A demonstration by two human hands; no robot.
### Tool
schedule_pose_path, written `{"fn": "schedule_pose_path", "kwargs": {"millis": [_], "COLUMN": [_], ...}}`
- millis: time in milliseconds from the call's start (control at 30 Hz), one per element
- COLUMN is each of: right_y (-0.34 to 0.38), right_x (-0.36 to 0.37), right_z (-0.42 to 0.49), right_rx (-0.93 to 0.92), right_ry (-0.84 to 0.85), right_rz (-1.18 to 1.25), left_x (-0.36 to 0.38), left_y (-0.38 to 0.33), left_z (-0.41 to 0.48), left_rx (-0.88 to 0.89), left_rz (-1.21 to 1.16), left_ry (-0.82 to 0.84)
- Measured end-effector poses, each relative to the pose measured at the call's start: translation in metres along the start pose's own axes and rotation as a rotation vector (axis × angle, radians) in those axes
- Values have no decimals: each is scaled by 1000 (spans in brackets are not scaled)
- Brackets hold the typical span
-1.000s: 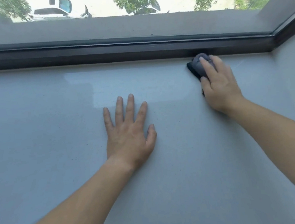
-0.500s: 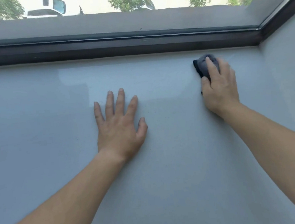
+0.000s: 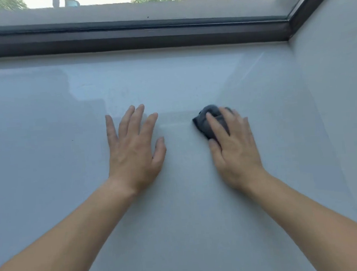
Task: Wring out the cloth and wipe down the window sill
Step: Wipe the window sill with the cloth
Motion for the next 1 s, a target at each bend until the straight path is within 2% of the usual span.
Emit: {"fn": "schedule_pose_path", "kwargs": {"millis": [67, 133, 267, 333, 433, 533, 567, 700, 733, 800, 933, 1000], "right_y": [6, -9, -35, -24, 3, 4, -5, -29, -26, -11, 7, -6], "right_x": [3, -9, -31, -25, -7, -5, -11, -32, -29, -20, -8, -16], "right_z": [-38, -32, 10, -1, -69, -118, -115, -78, -79, -105, -188, -187], "right_rx": [-117, -139, 159, 188, 7, -160, -149, 162, 190, 138, -184, -233], "right_ry": [127, 151, -34, -63, 7, 158, 158, -26, -51, -51, 170, 193], "right_rz": [7, -11, -34, -20, 16, -2, -12, -22, -20, 0, -7, -29], "left_x": [0, 3, 14, 18, 21, 23, 24, 25, 25, 24, 21, 20], "left_y": [-21, -37, -47, -47, -48, -48, -48, -46, -45, -48, -52, -53], "left_z": [-35, -64, -92, -98, -102, -102, -102, -102, -100, -98, -95, -96], "left_rx": [-23, -34, -68, -69, -55, -67, -70, -77, -80, -81, -81, -59], "left_rz": [-34, -22, 29, 47, 110, 151, 160, 184, 183, 185, 150, 102], "left_ry": [20, 61, 102, 111, 114, 127, 133, 143, 141, 137, 116, 85]}}
Point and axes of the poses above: each hand's wrist, its own z-axis towards the middle knuckle, its own x-axis out of the palm, y = z × x, the point moved 2 cm from there along z, towards the middle knuckle, and after that the axes turned 14 degrees about z, right-handed, at the moved point
